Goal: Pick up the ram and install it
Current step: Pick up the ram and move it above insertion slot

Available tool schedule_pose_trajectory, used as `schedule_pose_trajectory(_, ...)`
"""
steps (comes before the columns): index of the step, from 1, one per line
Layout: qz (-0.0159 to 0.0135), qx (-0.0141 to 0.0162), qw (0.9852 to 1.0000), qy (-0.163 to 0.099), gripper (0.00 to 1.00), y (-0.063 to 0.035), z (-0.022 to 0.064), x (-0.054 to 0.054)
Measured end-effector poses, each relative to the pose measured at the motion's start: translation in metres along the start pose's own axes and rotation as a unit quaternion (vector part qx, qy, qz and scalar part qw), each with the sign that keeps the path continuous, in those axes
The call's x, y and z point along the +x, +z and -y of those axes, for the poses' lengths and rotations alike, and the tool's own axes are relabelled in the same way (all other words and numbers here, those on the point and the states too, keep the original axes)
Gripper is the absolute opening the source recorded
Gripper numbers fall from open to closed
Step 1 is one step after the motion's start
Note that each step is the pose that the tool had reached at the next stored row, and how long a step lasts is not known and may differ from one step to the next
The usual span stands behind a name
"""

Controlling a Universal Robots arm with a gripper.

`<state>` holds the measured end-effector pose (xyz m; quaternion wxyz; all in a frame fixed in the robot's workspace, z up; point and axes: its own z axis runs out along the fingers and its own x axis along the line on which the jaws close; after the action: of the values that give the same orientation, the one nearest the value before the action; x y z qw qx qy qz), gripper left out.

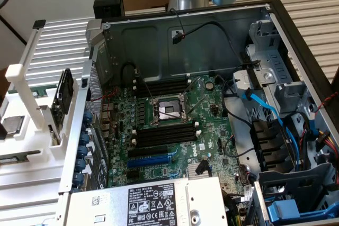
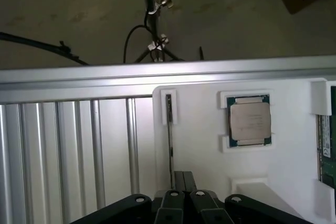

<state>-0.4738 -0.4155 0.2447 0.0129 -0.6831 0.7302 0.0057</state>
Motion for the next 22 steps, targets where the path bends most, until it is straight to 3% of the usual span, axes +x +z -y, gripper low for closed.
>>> schedule_pose_trajectory(8,0.0001,0.0001,1.0000,0.000,0.10,0.0138,0.0000,0.002)
schedule_pose_trajectory(22,0.0000,-0.0010,1.0000,0.000,0.10,0.0159,0.0000,0.002)
